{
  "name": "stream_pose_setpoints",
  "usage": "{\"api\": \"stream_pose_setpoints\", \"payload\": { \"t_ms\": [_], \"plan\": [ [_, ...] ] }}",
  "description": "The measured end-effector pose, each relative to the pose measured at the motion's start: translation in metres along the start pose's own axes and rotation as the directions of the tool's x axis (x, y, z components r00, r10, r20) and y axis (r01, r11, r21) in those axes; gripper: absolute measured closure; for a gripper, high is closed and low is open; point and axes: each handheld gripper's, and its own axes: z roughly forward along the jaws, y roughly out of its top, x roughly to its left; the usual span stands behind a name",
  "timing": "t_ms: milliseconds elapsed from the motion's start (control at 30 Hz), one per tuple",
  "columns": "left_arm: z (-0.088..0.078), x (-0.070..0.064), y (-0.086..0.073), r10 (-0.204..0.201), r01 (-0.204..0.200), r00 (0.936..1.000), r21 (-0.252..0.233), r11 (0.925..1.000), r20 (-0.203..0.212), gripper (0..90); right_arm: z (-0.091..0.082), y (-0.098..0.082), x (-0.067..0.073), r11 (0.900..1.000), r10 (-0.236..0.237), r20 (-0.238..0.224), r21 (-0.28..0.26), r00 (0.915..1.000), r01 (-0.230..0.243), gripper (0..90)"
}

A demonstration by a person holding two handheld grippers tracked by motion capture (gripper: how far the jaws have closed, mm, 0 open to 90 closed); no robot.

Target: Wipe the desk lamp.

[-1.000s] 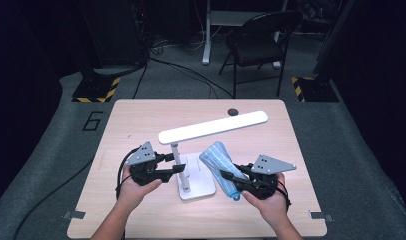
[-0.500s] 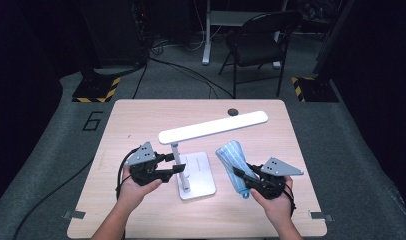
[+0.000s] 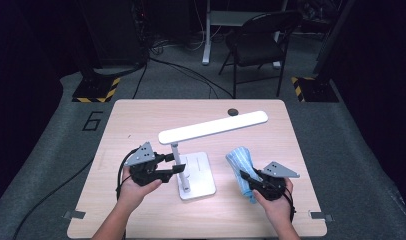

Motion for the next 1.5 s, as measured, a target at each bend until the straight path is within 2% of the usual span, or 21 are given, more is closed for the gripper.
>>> {"api": "stream_pose_setpoints", "payload": {
  "t_ms": [133, 267, 400, 433, 467, 500, 600, 733, 833, 900, 967, 1100, 1233, 1367, 1433, 1500],
  "plan": [
    [0.000, 0.001, 0.000, 0.010, -0.010, 0.9999, 0.004, 0.9999, -0.001, 50.9, 0.008, -0.010, -0.006, 0.997, 0.025, 0.028, 0.066, 0.9993, -0.027, 67.2],
    [0.000, 0.001, 0.000, 0.009, -0.009, 1.0000, 0.005, 0.9999, -0.003, 50.6, 0.013, -0.016, -0.012, 0.994, 0.027, 0.061, 0.106, 0.9978, -0.033, 67.2],
    [0.000, 0.001, -0.001, 0.009, -0.009, 1.0000, 0.004, 0.9999, -0.003, 49.9, 0.016, -0.021, -0.018, 0.986, 0.043, 0.096, 0.154, 0.9944, -0.058, 67.2],
    [0.000, 0.000, -0.001, -0.005, 0.005, 1.0000, 0.004, 1.0000, 0.002, 49.7, 0.016, -0.022, -0.020, 0.984, 0.037, 0.100, 0.170, 0.9943, -0.054, 67.1],
    [0.000, 0.000, -0.002, -0.007, 0.007, 1.0000, 0.000, 1.0000, 0.000, 49.6, 0.017, -0.024, -0.019, 0.982, 0.059, 0.113, 0.173, 0.9918, -0.078, 67.0],
    [0.000, 0.000, -0.001, -0.008, 0.008, 1.0000, 0.003, 1.0000, 0.003, 49.3, 0.017, -0.024, -0.020, 0.981, 0.062, 0.121, 0.178, 0.9907, -0.083, 66.9],
    [0.000, 0.000, -0.001, -0.001, 0.001, 1.0000, 0.002, 1.0000, 0.001, 48.2, 0.018, -0.026, -0.023, 0.979, 0.046, 0.132, 0.192, 0.9901, -0.071, 65.8],
    [0.000, 0.000, -0.001, -0.003, 0.003, 1.0000, 0.008, 1.0000, 0.004, 47.3, 0.024, -0.031, -0.024, 0.968, 0.045, 0.144, 0.239, 0.9886, -0.079, 61.5],
    [-0.001, -0.001, -0.001, 0.002, -0.002, 1.0000, 0.014, 0.9999, 0.010, 47.3, 0.024, -0.031, -0.024, 0.968, 0.022, 0.135, 0.245, 0.9907, -0.055, 57.7],
    [-0.001, -0.001, -0.001, 0.006, -0.006, 0.9999, 0.017, 0.9998, 0.011, 47.0, 0.025, -0.030, -0.023, 0.968, 0.038, 0.139, 0.243, 0.9895, -0.071, 54.6],
    [-0.001, -0.002, 0.000, 0.007, -0.007, 0.9999, 0.017, 0.9998, 0.011, 46.4, 0.025, -0.030, -0.023, 0.966, 0.032, 0.134, 0.250, 0.9904, -0.065, 52.1],
    [-0.002, -0.003, 0.000, 0.006, -0.007, 0.9999, 0.023, 0.9997, 0.014, 44.2, 0.020, -0.022, -0.022, 0.975, 0.039, 0.152, 0.210, 0.9875, -0.071, 46.5],
    [-0.002, -0.003, 0.000, 0.007, -0.008, 0.9998, 0.028, 0.9996, 0.017, 43.0, 0.011, -0.008, -0.016, 0.987, 0.025, 0.156, 0.155, 0.9875, -0.050, 45.8],
    [-0.003, -0.003, -0.002, 0.007, -0.007, 0.9999, 0.037, 0.9993, 0.015, 42.6, 0.008, 0.006, 0.000, 0.993, -0.008, 0.106, 0.116, 0.9944, -0.004, 47.0],
    [-0.005, -0.004, -0.004, -0.009, 0.008, 0.9998, 0.038, 0.9992, 0.019, 42.6, 0.010, 0.012, 0.010, 0.994, -0.022, 0.066, 0.104, 0.9976, 0.015, 47.5],
    [-0.006, -0.004, -0.005, -0.008, 0.007, 0.9998, 0.033, 0.9994, 0.021, 42.5, 0.013, 0.018, 0.020, 0.995, -0.039, 0.022, 0.093, 0.9990, 0.037, 48.2]
  ]
}}
